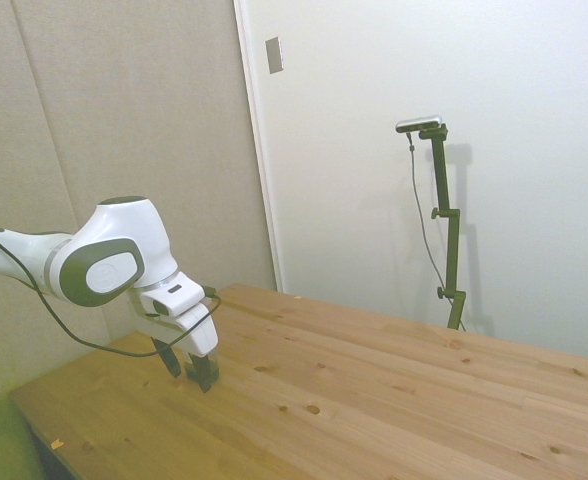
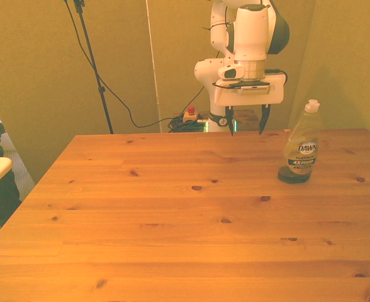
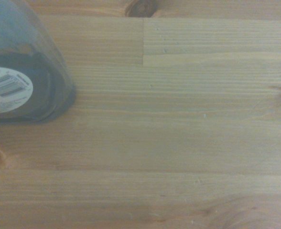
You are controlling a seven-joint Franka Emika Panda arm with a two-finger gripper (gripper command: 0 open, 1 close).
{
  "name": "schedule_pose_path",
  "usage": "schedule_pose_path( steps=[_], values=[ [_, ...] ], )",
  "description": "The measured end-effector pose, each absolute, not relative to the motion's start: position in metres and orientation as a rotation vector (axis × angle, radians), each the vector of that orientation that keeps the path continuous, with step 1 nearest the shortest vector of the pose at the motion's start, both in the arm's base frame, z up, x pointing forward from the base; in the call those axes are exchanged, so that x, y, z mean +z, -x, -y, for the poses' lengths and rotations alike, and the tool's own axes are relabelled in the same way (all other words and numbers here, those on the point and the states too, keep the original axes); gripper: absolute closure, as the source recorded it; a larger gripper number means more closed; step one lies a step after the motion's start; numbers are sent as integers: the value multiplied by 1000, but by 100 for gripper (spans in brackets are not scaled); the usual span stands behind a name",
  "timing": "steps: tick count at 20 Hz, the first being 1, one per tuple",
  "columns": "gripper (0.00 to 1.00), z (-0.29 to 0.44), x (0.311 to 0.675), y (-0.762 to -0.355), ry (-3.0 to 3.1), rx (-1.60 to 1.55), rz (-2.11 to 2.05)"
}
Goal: Knock down the dish soap
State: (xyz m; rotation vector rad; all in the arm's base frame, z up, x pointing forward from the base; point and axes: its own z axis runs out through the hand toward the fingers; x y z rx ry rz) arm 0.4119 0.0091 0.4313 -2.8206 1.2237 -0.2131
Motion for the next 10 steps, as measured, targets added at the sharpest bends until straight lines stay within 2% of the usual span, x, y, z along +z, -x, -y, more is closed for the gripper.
schedule_pose_path(
  steps=[7,8,10],
  values=[
    [0,-49,422,-404,2846,-203,-1210],
    [100,-57,421,-402,2842,-208,-1222],
    [100,-73,420,-400,2831,-226,-1238]
  ],
)
